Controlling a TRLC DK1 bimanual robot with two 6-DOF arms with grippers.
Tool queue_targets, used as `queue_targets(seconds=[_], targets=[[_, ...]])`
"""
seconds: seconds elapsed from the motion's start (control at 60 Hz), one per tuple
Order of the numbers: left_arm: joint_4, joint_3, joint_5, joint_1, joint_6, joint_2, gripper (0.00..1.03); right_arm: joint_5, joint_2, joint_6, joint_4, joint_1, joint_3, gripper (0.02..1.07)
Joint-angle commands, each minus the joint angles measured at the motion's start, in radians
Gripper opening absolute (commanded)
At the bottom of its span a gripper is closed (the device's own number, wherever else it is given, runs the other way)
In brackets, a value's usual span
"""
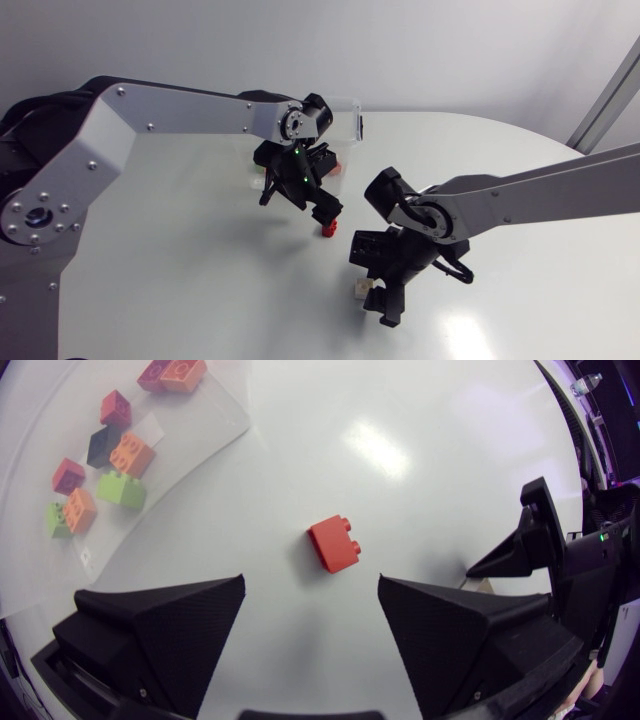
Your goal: Place the duplo bricks in the container
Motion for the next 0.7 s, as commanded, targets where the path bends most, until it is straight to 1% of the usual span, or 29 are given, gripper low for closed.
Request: queue_targets(seconds=[0.0,0.017,0.067,0.117,0.25,0.45,0.483,0.567,0.583,0.617,0.633,0.65,0.683], targets=[[-0.017,0.046,0.012,-0.008,-0.04,0.039,0.96,-0.018,0.011,-0.03,-0.01,-0.008,0.005,0.32],[-0.017,0.05,0.012,-0.011,-0.047,0.047,0.96,-0.028,0.006,-0.03,-0.01,-0.009,0.005,0.29],[-0.017,0.061,0.012,-0.016,-0.06,0.059,0.96,-0.043,-0.008,-0.03,-0.03,-0.024,0.003,0.27],[-0.017,0.073,0.012,-0.019,-0.07,0.073,0.96,-0.051,-0.026,-0.03,-0.039,-0.041,-0.006,0.22],[-0.017,0.098,0.01,-0.034,-0.104,0.103,0.96,-0.066,-0.121,-0.045,-0.075,-0.104,-0.051,0.22],[-0.017,0.13,0.001,-0.049,-0.132,0.148,0.96,-0.066,-0.295,-0.062,-0.157,-0.136,-0.089,0.22],[-0.017,0.135,-0.002,-0.051,-0.139,0.154,0.93,-0.066,-0.328,-0.062,-0.176,-0.141,-0.087,0.22],[-0.014,0.147,-0.03,-0.059,-0.161,0.168,0.82,-0.066,-0.413,-0.062,-0.226,-0.152,-0.072,0.22],[-0.013,0.147,-0.037,-0.062,-0.167,0.169,0.78,-0.066,-0.433,-0.062,-0.246,-0.155,-0.063,0.22],[-0.011,0.145,-0.048,-0.063,-0.175,0.169,0.73,-0.07,-0.456,-0.062,-0.266,-0.161,-0.047,0.22],[-0.01,0.145,-0.06,-0.065,-0.182,0.169,0.67,-0.077,-0.474,-0.063,-0.282,-0.169,-0.034,0.22],[-0.01,0.144,-0.064,-0.065,-0.186,0.169,0.64,-0.08,-0.48,-0.063,-0.286,-0.172,-0.028,0.22],[-0.005,0.142,-0.073,-0.066,-0.19,0.169,0.56,-0.08,-0.494,-0.063,-0.303,-0.184,-0.006,0.22]])
